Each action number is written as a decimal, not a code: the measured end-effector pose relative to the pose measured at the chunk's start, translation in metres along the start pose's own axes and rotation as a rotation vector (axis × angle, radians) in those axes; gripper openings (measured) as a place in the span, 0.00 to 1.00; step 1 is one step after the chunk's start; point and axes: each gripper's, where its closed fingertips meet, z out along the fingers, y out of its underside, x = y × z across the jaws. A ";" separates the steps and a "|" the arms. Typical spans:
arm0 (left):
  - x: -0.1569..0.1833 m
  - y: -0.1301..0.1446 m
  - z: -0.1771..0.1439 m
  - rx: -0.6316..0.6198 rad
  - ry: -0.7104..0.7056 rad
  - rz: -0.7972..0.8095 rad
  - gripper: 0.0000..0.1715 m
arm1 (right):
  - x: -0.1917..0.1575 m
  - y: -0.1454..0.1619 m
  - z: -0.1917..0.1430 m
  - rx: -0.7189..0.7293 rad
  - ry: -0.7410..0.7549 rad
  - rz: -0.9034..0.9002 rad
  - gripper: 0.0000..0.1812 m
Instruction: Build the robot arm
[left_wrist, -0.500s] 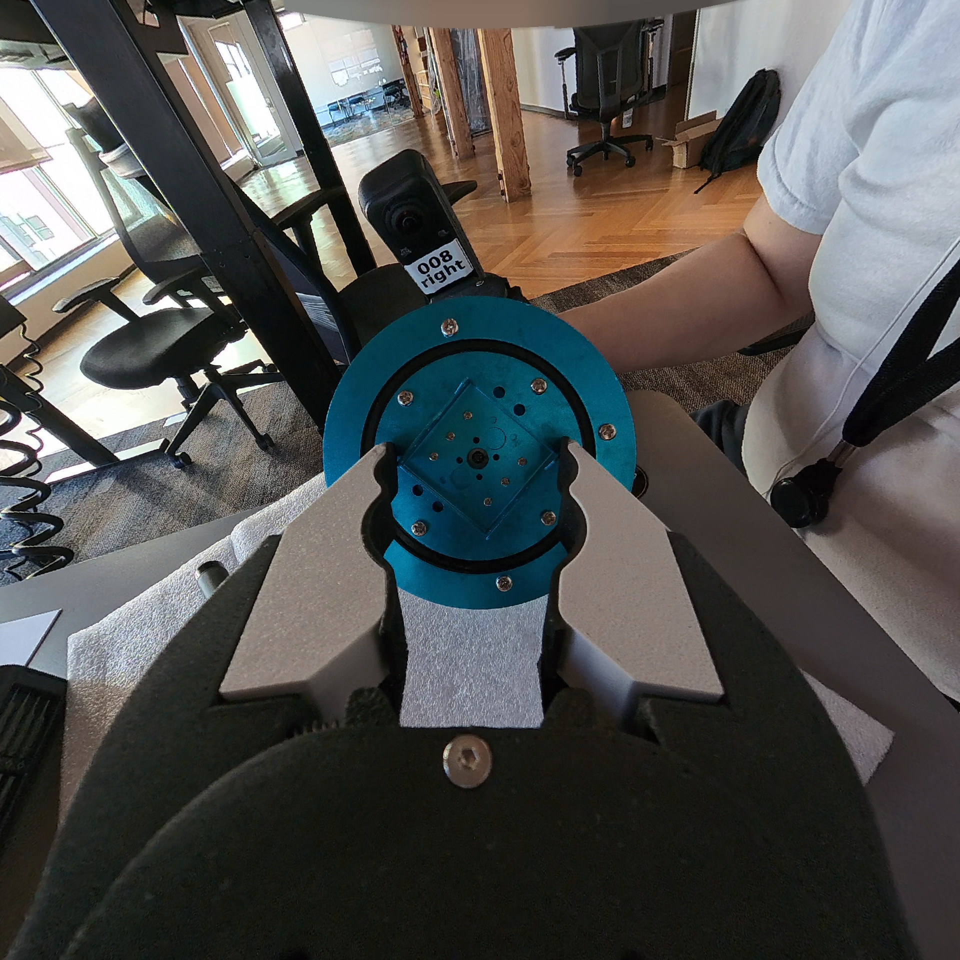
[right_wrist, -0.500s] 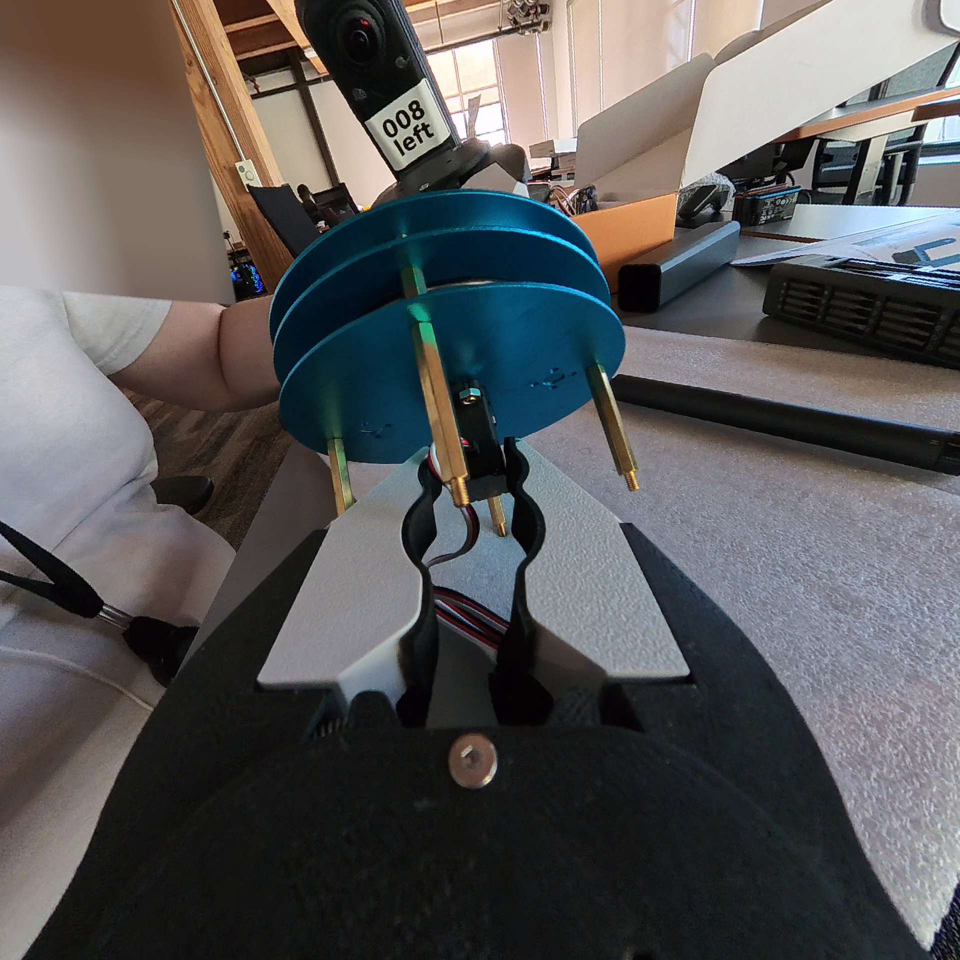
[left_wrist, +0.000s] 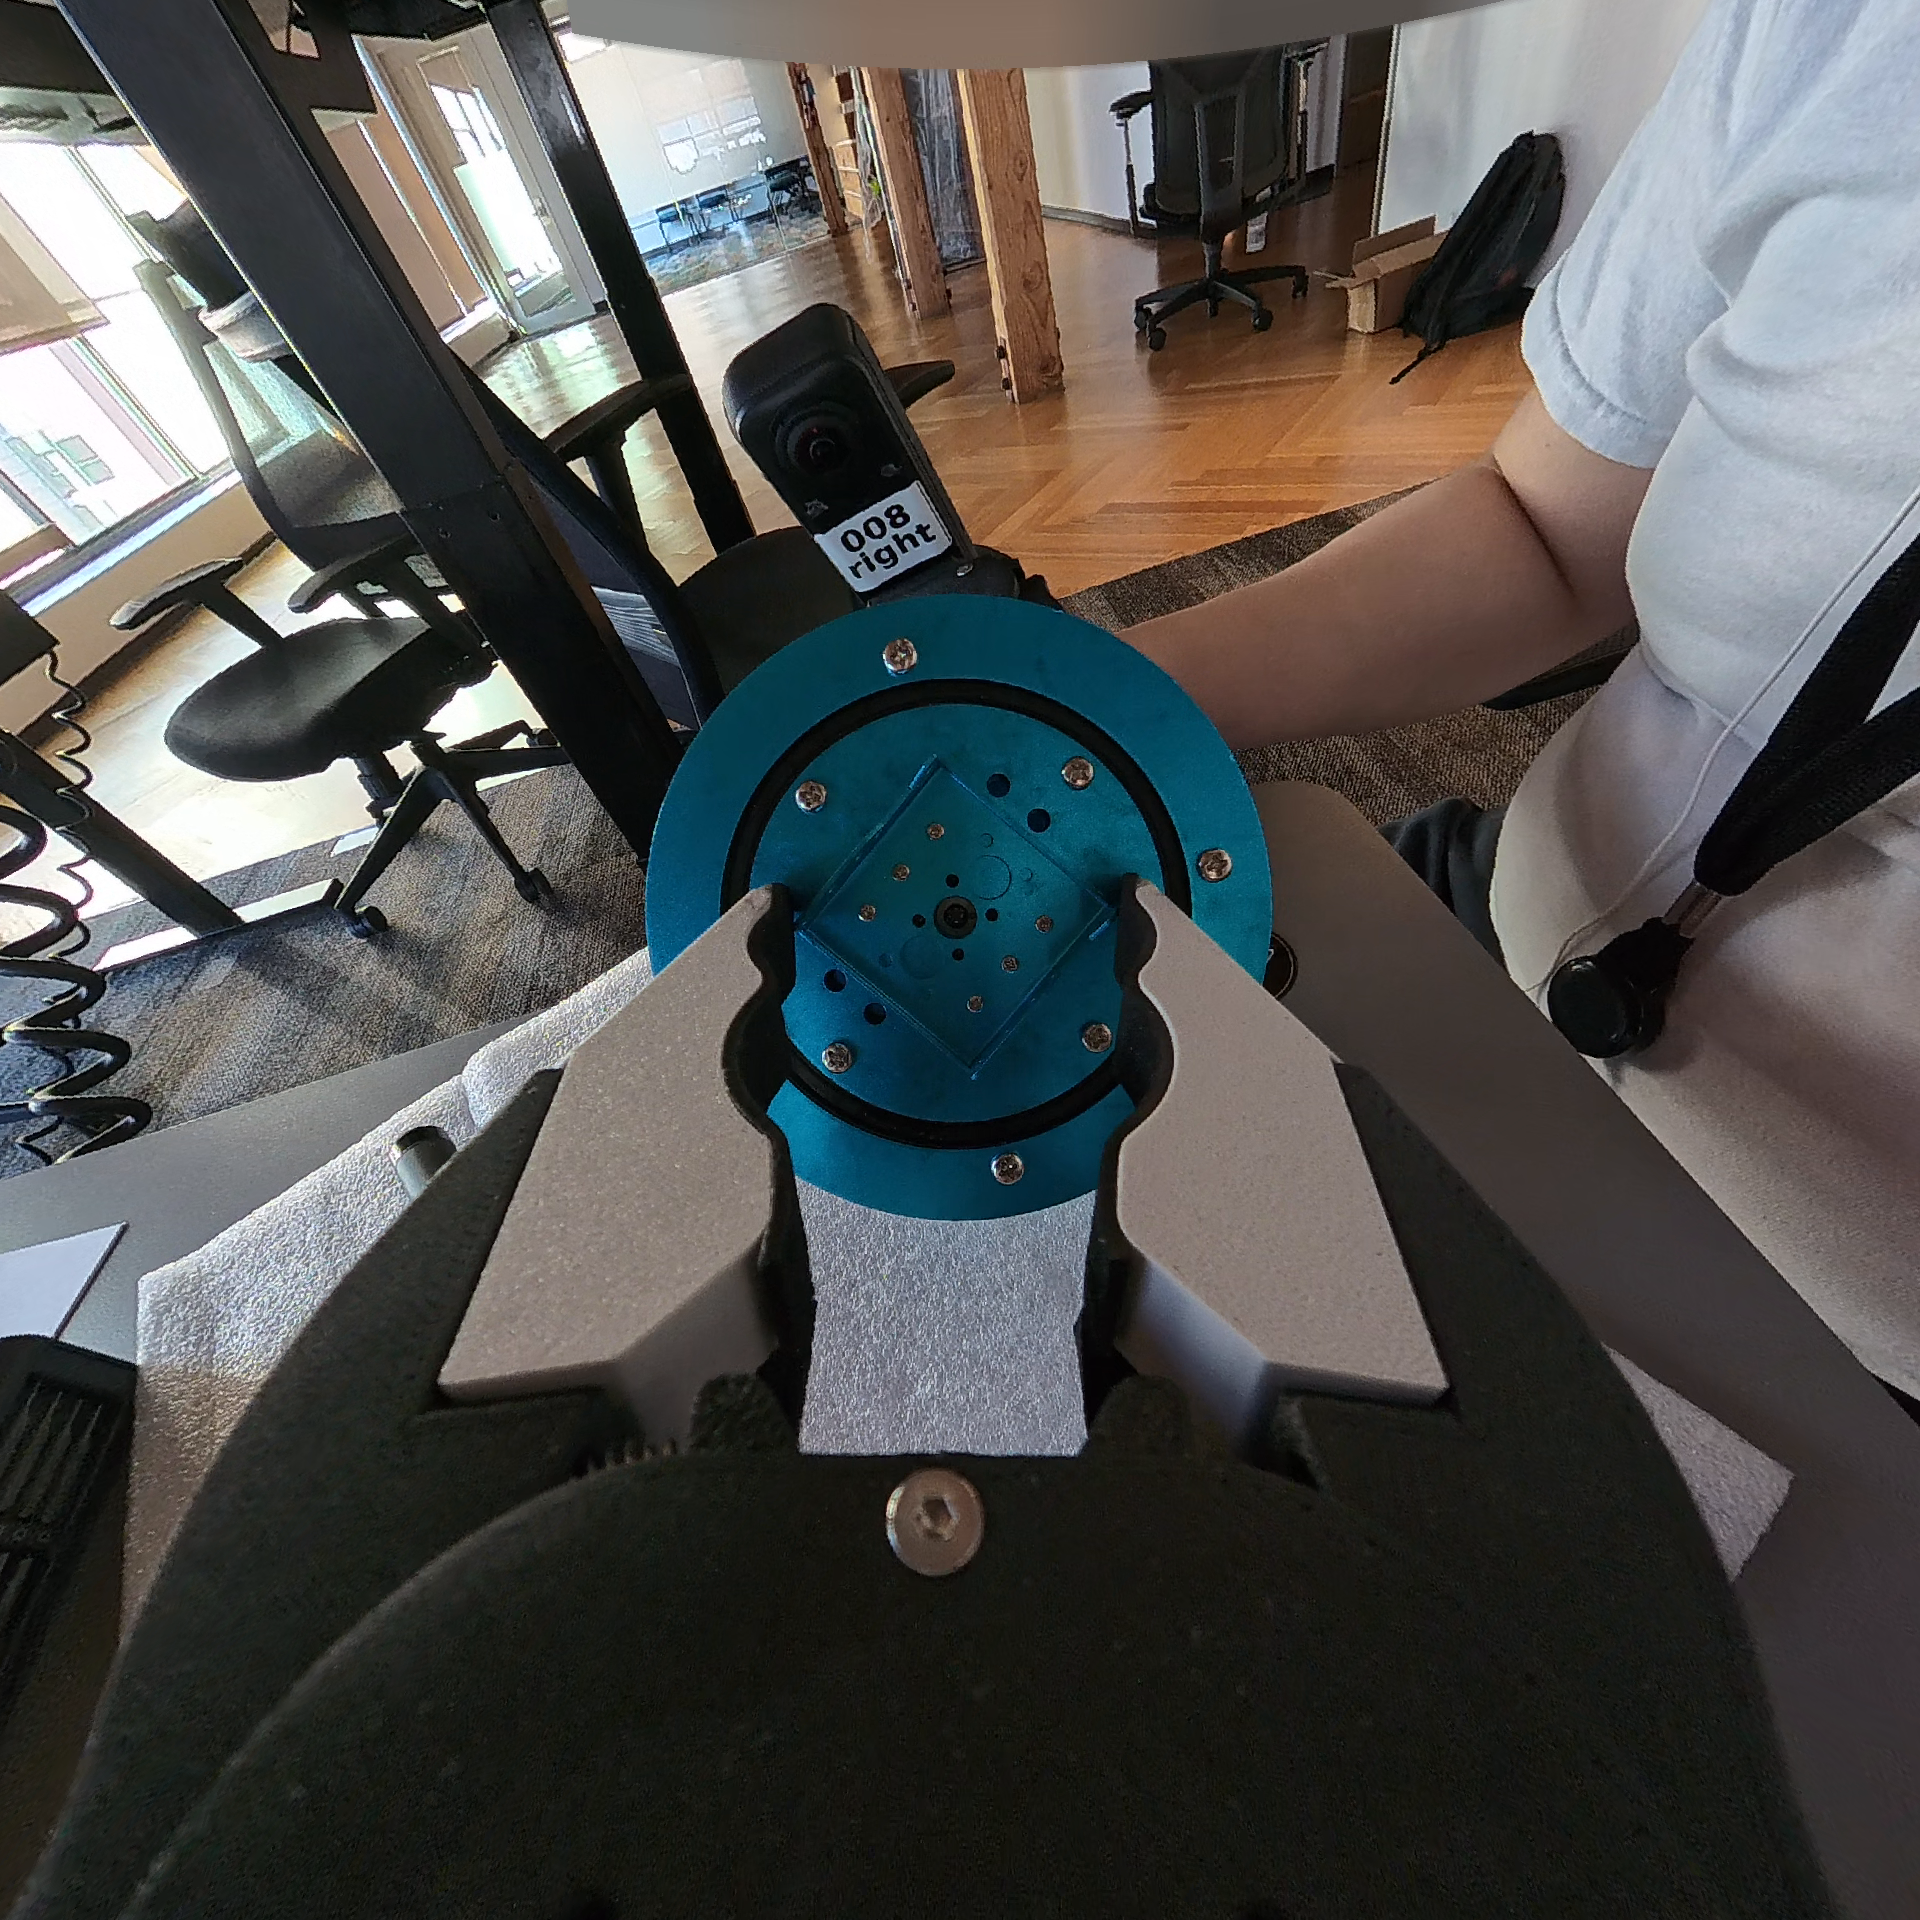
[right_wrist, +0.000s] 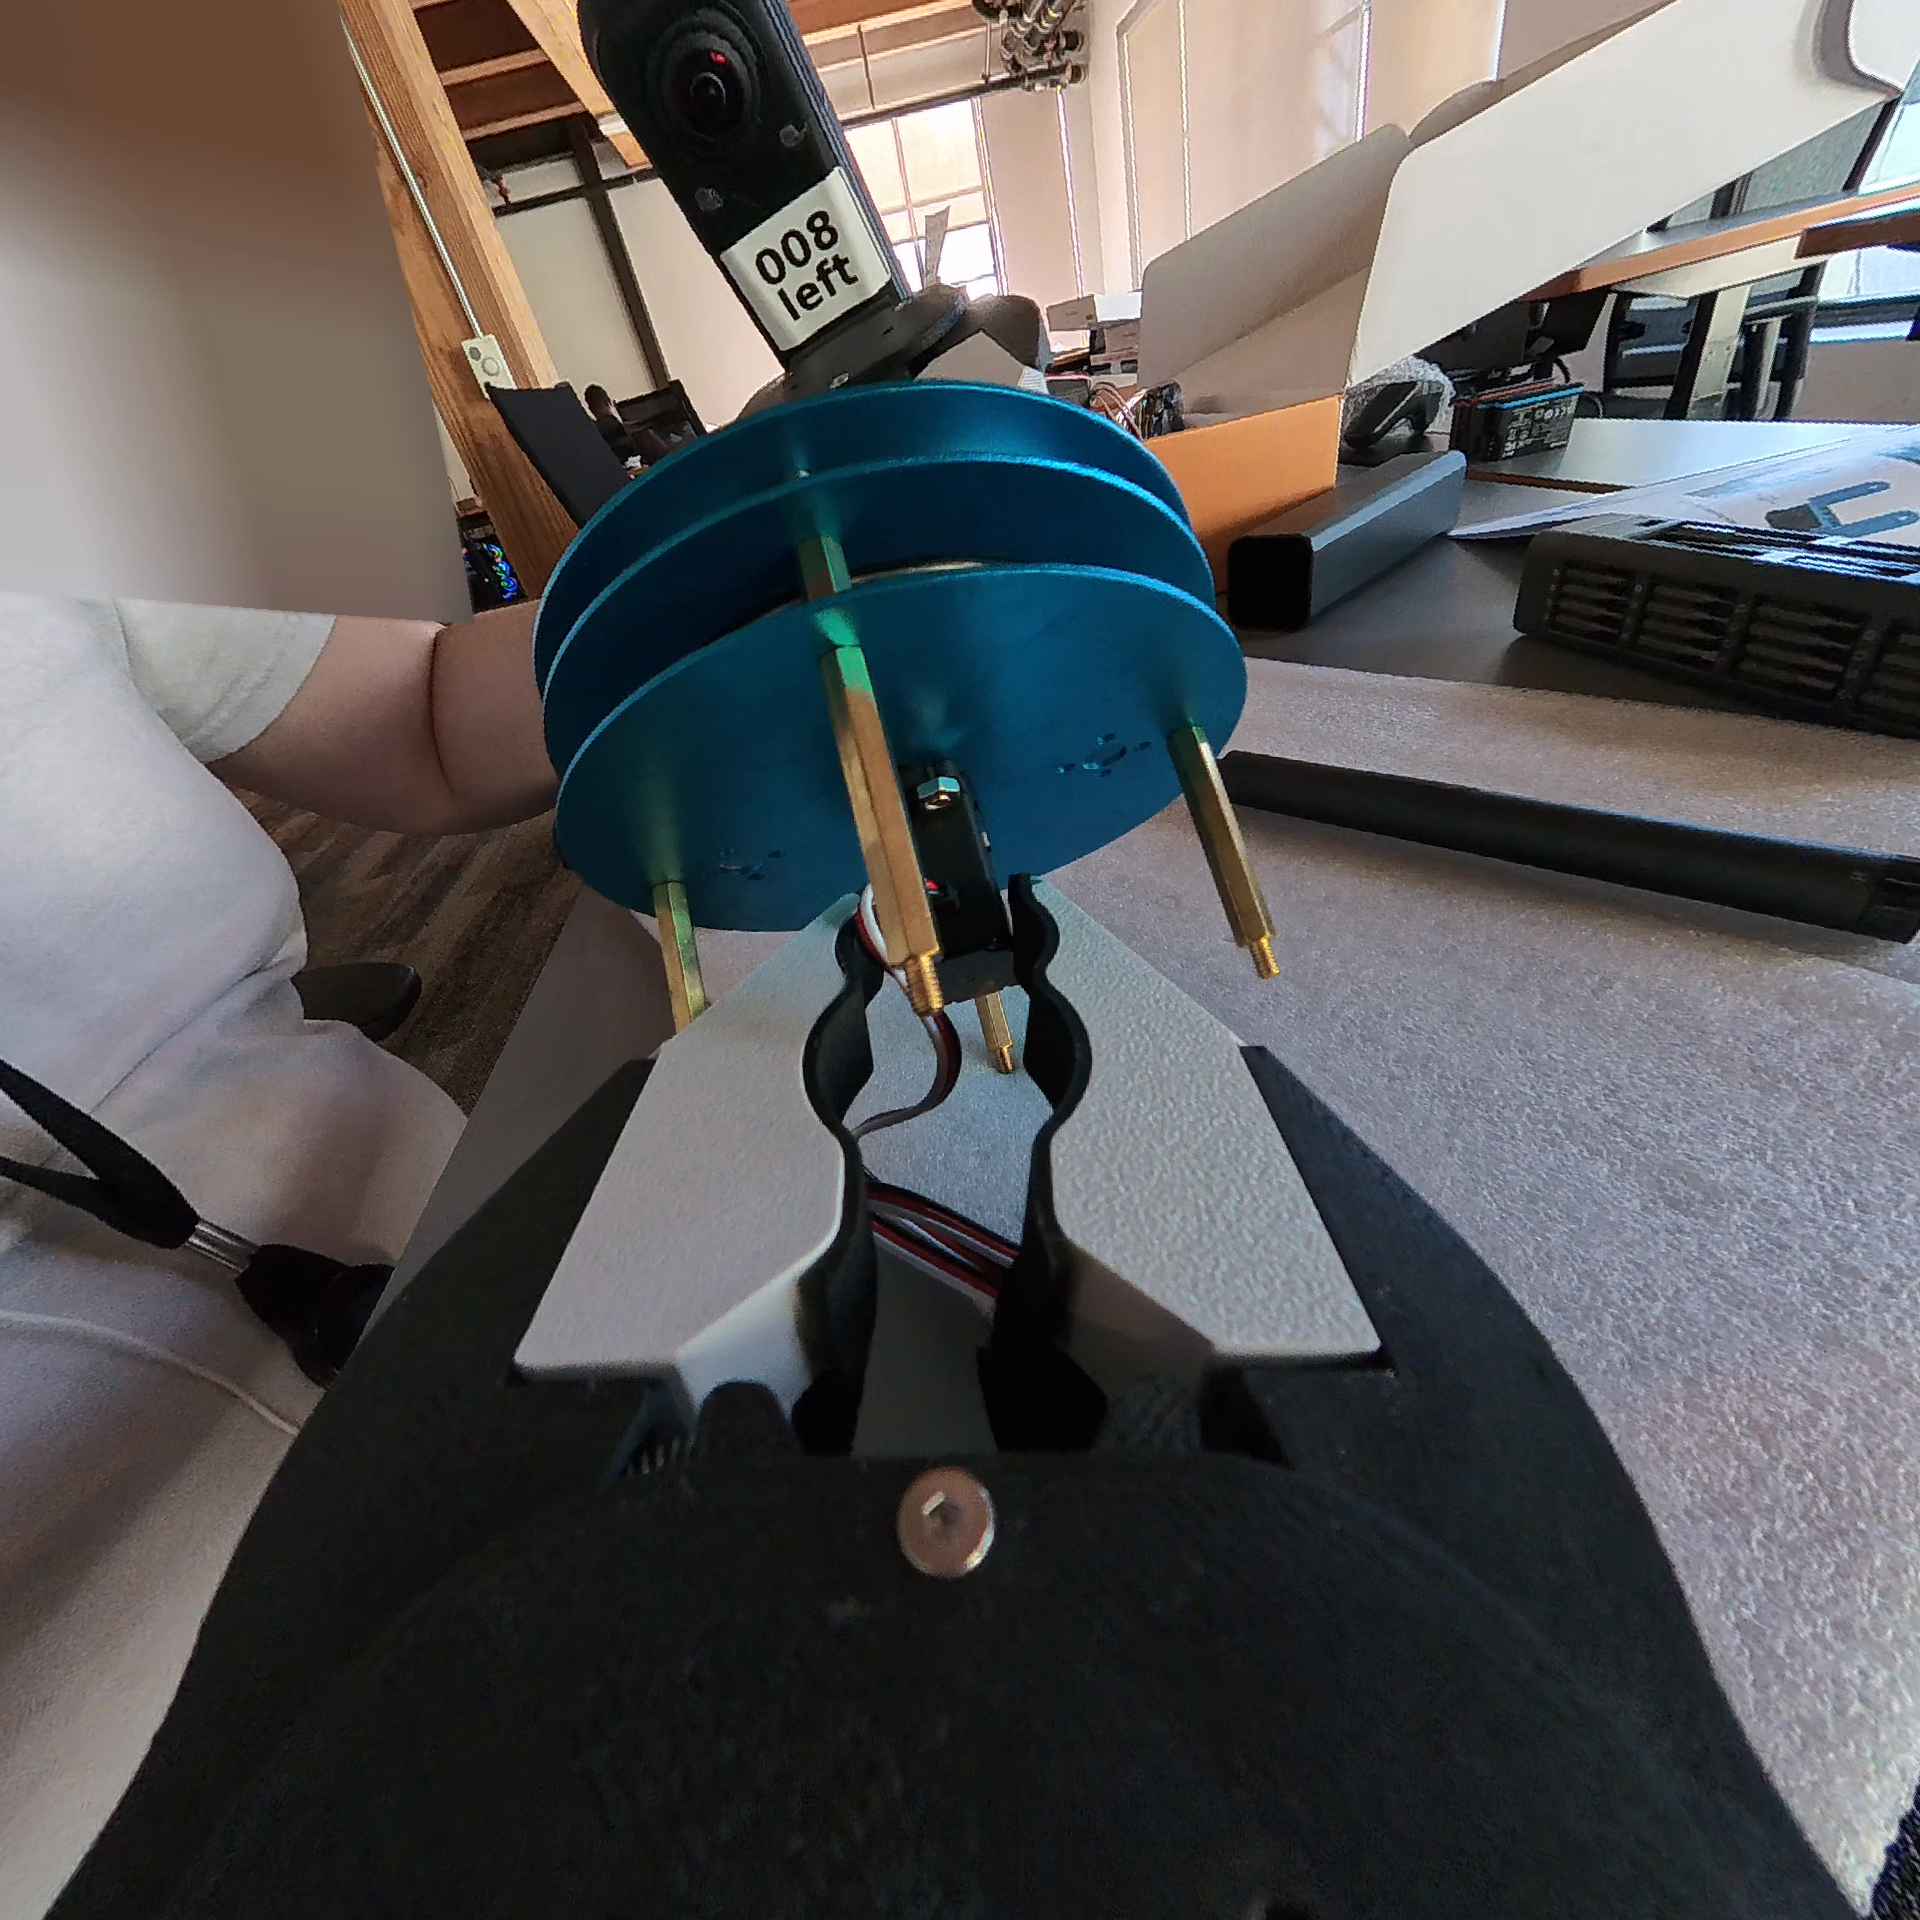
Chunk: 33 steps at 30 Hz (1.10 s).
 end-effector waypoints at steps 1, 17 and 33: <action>0.000 0.000 0.000 0.000 0.000 0.000 0.35 | 0.000 0.000 0.000 0.000 0.000 0.001 0.13; 0.000 0.000 0.000 -0.004 -0.005 -0.008 0.35 | 0.001 0.000 0.000 0.006 0.001 0.016 0.13; -0.003 0.008 -0.010 -0.048 0.000 -0.031 0.35 | 0.003 -0.002 0.007 -0.024 0.028 0.033 0.13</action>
